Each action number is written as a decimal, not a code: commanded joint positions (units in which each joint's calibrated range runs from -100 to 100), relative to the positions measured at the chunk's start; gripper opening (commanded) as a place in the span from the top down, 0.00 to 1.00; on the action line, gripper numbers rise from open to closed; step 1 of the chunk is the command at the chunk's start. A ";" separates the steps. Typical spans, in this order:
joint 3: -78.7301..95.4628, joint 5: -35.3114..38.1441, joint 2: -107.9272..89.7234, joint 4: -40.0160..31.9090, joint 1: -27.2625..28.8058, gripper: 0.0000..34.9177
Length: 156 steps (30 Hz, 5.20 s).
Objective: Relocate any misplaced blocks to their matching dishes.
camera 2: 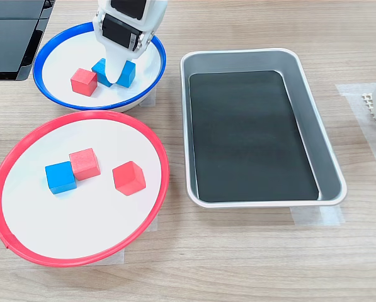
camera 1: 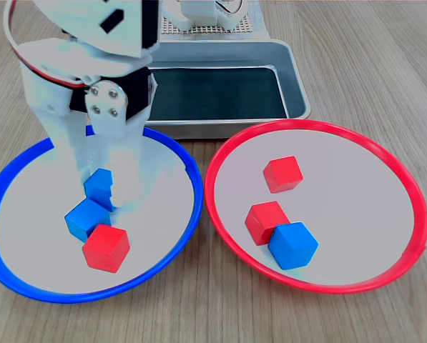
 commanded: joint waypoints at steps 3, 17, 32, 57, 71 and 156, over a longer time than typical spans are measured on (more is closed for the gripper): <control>-2.83 0.34 -1.39 1.22 0.43 0.66; -4.20 1.37 -7.62 4.11 -2.39 0.55; -14.21 6.69 -1.56 2.30 -0.04 0.61; -26.23 4.05 11.06 -1.58 -3.71 0.56; -26.14 4.88 12.17 0.23 -2.11 0.53; -4.84 -5.96 -14.36 3.37 -13.78 0.99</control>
